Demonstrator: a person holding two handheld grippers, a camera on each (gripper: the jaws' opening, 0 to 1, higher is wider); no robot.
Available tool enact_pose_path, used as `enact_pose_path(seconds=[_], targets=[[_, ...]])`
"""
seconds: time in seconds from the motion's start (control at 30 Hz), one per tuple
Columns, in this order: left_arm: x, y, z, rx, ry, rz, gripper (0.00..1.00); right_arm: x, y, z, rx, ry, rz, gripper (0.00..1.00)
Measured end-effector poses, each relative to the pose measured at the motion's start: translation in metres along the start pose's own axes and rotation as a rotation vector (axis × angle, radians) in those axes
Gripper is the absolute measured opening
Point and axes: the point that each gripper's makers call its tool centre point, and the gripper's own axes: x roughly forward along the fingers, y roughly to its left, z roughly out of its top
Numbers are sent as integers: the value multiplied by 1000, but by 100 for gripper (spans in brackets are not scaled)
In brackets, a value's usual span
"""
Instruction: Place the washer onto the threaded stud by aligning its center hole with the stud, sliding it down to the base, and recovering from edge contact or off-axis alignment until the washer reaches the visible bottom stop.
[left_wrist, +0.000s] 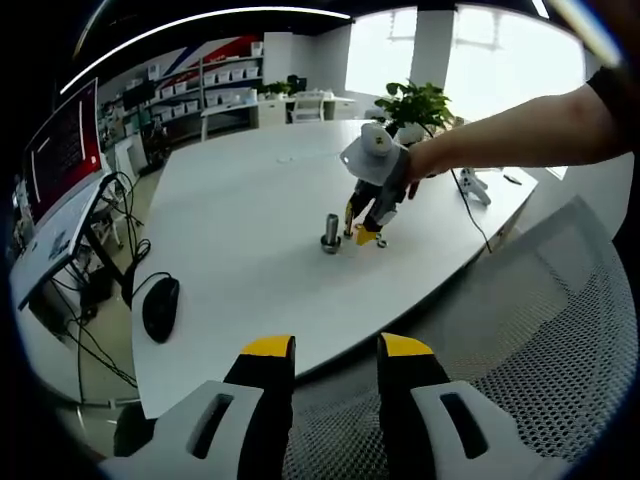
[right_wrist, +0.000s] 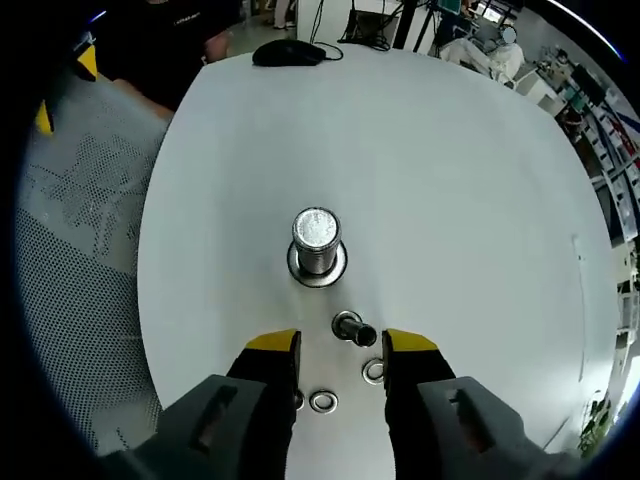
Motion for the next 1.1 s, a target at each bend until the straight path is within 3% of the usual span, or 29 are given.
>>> enact_pose_path(seconds=[0.47,0.73,1.1], targets=[[0,0,1,5,-2,-2,31,-18,21,-28,144,-80,-3,34],[0,0,1,6,-3,-2,31,-19,33,-45,205,-73,14,31],[-1,0,1,5,-5,0,31,-16,43,-47,207,-48,58,28]])
